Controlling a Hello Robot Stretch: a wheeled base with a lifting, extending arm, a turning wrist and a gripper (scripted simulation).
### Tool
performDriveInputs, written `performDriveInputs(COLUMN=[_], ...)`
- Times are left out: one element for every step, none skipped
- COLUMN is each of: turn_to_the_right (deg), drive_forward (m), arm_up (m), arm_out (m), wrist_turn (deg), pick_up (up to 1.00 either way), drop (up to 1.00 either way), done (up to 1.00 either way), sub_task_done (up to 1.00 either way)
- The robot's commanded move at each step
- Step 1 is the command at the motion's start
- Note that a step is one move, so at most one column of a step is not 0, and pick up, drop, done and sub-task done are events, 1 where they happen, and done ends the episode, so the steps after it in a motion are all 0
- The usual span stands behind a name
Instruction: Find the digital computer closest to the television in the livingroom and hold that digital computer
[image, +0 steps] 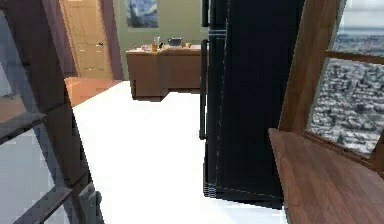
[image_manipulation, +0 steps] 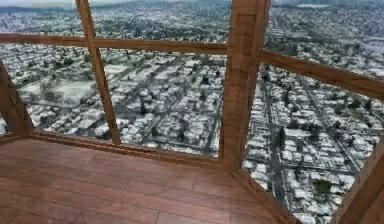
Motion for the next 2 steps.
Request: performDriveInputs(turn_to_the_right=[0.0, -15.0], drive_forward=[0.6, 0.0], arm_up=[0.0, 0.0], arm_out=[0.0, 0.0], wrist_turn=[0.0, 0.0], pick_up=[0.0, 0.0], drop=[0.0, 0.0], done=[0.0, 0.0], sub_task_done=[0.0, 0.0])
